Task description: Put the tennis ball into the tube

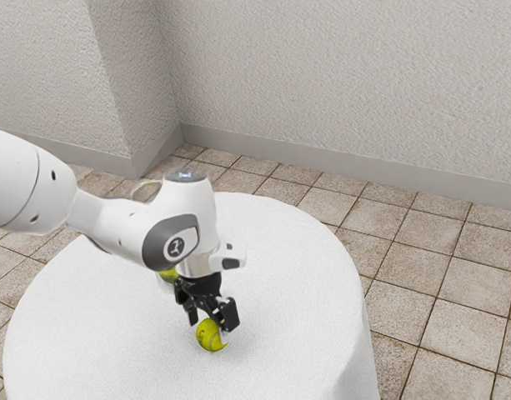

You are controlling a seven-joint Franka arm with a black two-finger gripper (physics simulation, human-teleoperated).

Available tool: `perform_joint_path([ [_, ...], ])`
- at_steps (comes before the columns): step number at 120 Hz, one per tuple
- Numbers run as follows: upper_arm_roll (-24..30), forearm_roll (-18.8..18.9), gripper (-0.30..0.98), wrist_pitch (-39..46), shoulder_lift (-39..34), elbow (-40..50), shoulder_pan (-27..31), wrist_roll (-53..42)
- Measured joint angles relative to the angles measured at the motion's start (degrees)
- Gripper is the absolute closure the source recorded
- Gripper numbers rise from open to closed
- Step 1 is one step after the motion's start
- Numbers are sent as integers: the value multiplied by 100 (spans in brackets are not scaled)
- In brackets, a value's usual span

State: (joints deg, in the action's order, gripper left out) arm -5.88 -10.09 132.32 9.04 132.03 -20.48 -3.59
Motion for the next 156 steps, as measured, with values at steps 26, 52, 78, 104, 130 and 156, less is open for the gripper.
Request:
perform_joint_path([
  [26, -1, -70, 0, 40, 172, -8, 0, 12],
  [52, -1, -101, 0, 79, 238, -56, 0, 16],
  [78, -1, -107, 11, 124, 258, -60, 0, 19],
  [104, -1, -107, 22, 138, 226, -53, 0, 24],
  [130, -2, -88, 26, 139, 201, -53, -1, 47],
  [156, -14, -14, 28, -134, -571, -150, -4, 85],
])
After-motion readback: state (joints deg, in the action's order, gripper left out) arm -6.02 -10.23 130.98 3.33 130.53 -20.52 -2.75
